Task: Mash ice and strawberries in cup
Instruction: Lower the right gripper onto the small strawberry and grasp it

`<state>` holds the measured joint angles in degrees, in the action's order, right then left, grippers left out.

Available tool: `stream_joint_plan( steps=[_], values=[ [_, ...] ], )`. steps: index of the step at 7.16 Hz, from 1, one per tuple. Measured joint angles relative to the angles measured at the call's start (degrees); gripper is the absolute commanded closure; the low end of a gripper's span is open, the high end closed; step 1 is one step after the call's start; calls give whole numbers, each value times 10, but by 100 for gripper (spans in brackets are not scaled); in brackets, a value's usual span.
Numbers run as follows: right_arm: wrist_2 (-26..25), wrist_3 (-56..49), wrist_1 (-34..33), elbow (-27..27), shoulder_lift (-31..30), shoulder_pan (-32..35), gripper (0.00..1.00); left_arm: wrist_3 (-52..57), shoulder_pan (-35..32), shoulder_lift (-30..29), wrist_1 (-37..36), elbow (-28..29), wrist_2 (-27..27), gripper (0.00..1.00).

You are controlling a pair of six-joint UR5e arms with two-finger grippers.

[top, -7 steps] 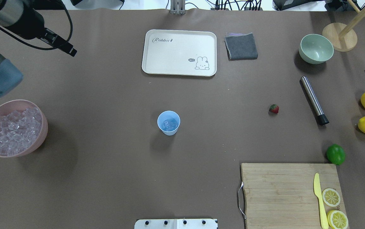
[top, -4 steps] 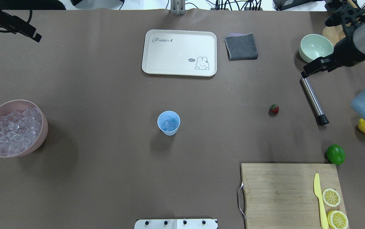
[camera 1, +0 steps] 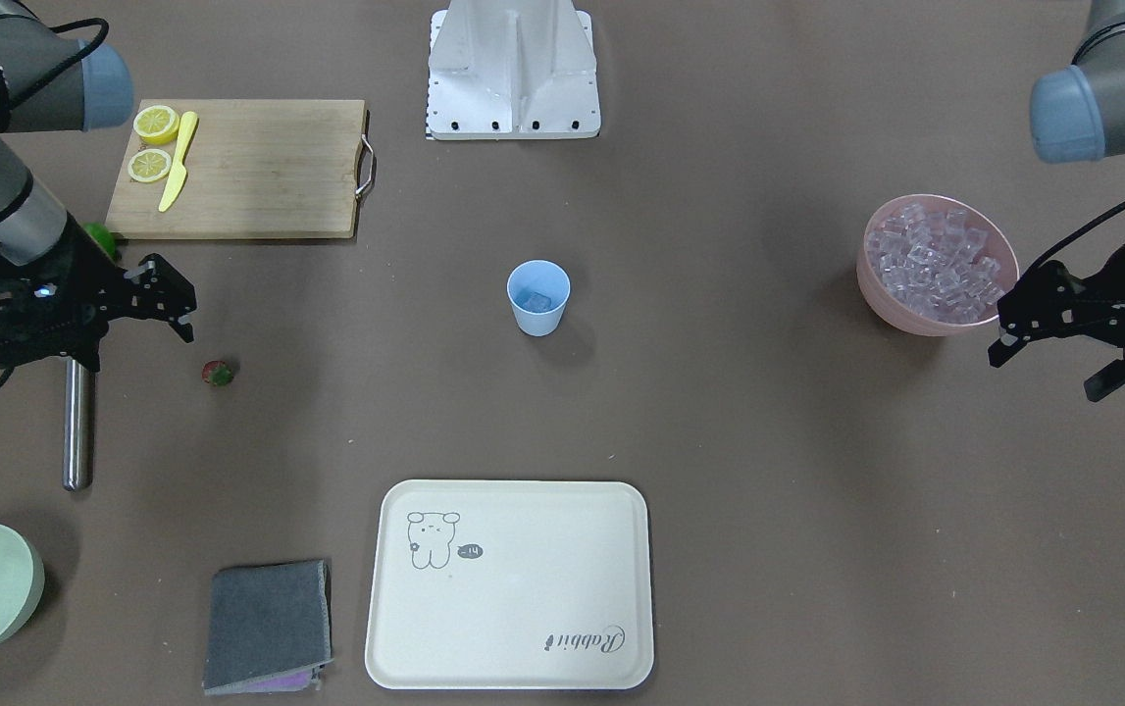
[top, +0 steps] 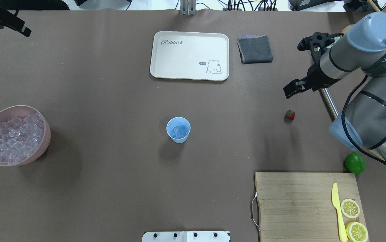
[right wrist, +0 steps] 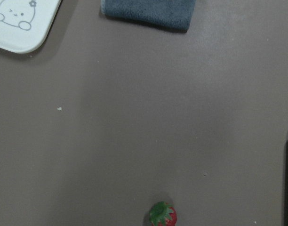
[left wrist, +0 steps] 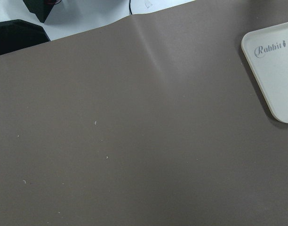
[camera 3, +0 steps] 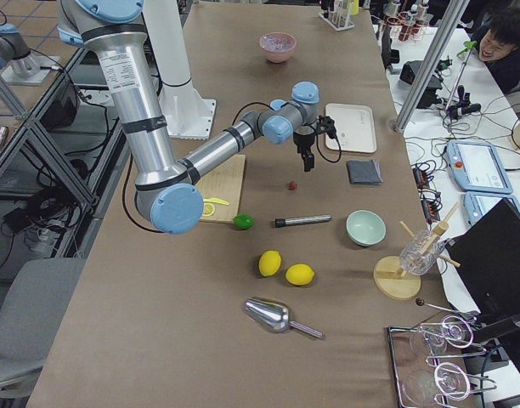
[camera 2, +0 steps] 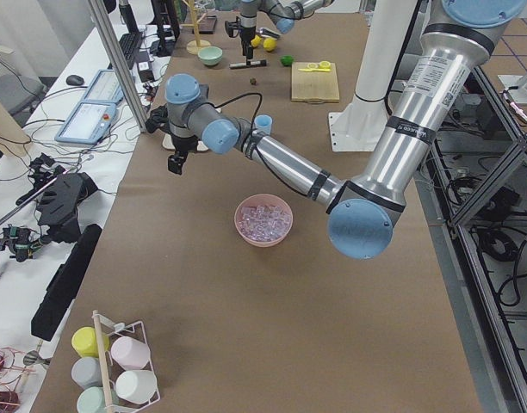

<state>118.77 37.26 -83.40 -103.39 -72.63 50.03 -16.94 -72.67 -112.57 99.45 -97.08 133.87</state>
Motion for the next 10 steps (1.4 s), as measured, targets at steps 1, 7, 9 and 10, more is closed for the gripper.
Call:
stream_joint_plan(
  steps=[1, 7, 9, 10],
  values=[
    [-12, 16, 0, 7, -2, -14, 1, 19, -4, 4, 0, -4, 1, 3],
    [-51, 22, 6, 68, 0, -46, 8, 33, -10, 40, 2, -58, -5, 3],
    [-54, 24, 38, 94, 5, -54, 8, 32, -8, 42, 2, -62, -5, 3],
    [-55, 24, 53, 104, 6, -58, 9, 30, -8, 42, 2, -61, -5, 3]
  ],
)
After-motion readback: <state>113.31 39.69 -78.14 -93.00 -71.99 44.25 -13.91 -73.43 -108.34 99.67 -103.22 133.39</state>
